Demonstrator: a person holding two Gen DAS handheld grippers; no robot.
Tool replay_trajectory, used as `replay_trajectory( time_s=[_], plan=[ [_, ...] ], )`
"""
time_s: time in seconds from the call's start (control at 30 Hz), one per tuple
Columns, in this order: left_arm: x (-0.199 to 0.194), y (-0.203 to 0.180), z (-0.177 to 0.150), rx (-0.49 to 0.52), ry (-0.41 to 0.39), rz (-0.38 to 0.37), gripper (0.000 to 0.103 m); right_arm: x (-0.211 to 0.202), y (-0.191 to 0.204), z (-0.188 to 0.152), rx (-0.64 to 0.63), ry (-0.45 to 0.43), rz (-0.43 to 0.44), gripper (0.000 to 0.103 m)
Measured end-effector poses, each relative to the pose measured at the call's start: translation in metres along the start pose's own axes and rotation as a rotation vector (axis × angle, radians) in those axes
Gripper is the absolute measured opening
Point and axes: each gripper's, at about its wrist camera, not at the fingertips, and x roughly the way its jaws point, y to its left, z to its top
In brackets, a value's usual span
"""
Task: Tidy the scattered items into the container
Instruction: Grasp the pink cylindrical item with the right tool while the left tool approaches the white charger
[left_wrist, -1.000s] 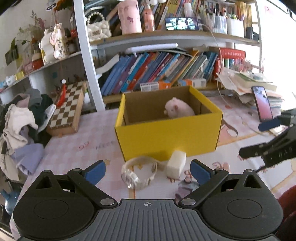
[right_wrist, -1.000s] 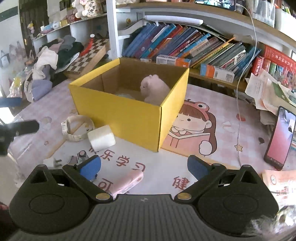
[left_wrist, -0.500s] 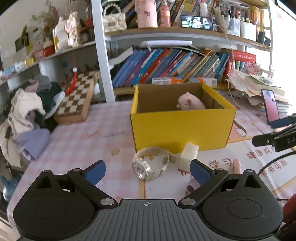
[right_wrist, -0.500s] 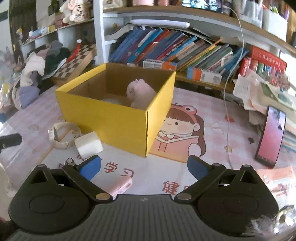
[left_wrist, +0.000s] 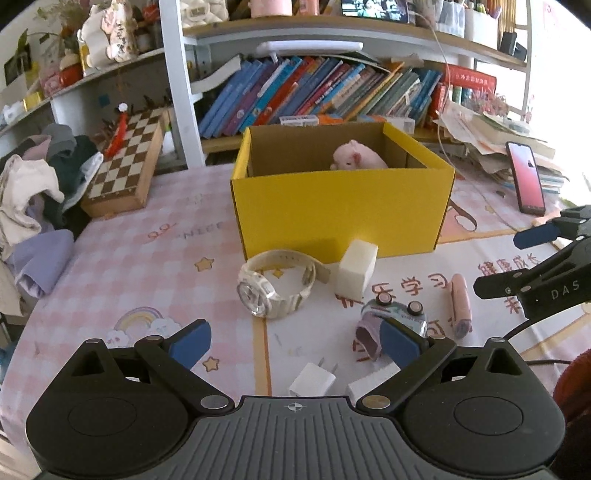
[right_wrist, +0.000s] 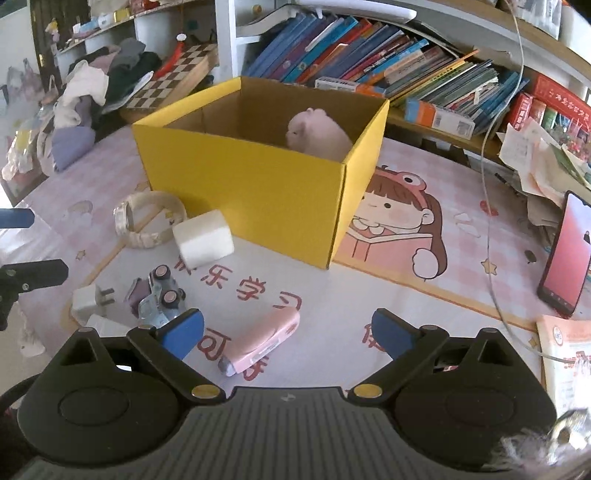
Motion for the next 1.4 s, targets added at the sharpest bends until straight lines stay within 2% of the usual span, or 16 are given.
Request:
replay_trajectory(
  time_s=[0.3,0.6,0.73,0.9,1.07,1.13,1.2,1.3,1.37,1.4],
  plan=[
    [0.009,0.002,-0.003,-0.014,0.043,-0.011,0.099,0.005,0.006,0.001,-0.027,0.017,0.02,0.098],
    [0.023,-0.009,-0.01,0.081,0.106,-0.043,0.098,0.021,0.008,-0.001,-0.028,0.101,0.057,0.086],
    [0.029,-0.013,-0.013,0.121,0.125,-0.057,0.089,0.033,0.013,-0.001,-0.052,0.146,0.078,0.084],
    [0.036,-0.018,-0.017,0.17,0.149,-0.073,0.089,0.047,0.014,-0.001,-0.057,0.193,0.078,0.078],
    [0.038,-0.006,-0.016,0.117,0.154,-0.054,0.08,0.059,0.009,0.0,-0.029,0.233,0.074,0.056],
    [0.038,-0.001,-0.016,0.095,0.156,-0.058,0.079,0.061,0.01,-0.001,-0.035,0.234,0.072,0.052],
    [0.038,0.002,-0.017,0.082,0.156,-0.062,0.077,0.061,0.011,-0.001,-0.042,0.229,0.069,0.045],
    [0.037,0.005,-0.017,0.076,0.162,-0.058,0.067,0.06,0.009,-0.001,-0.041,0.22,0.065,0.029],
    [0.035,0.007,-0.017,0.069,0.161,-0.053,0.065,0.058,0.006,-0.001,-0.031,0.219,0.06,0.018],
    [0.033,0.008,-0.018,0.064,0.156,-0.051,0.065,0.057,0.004,-0.001,-0.025,0.219,0.057,0.016]
  ],
)
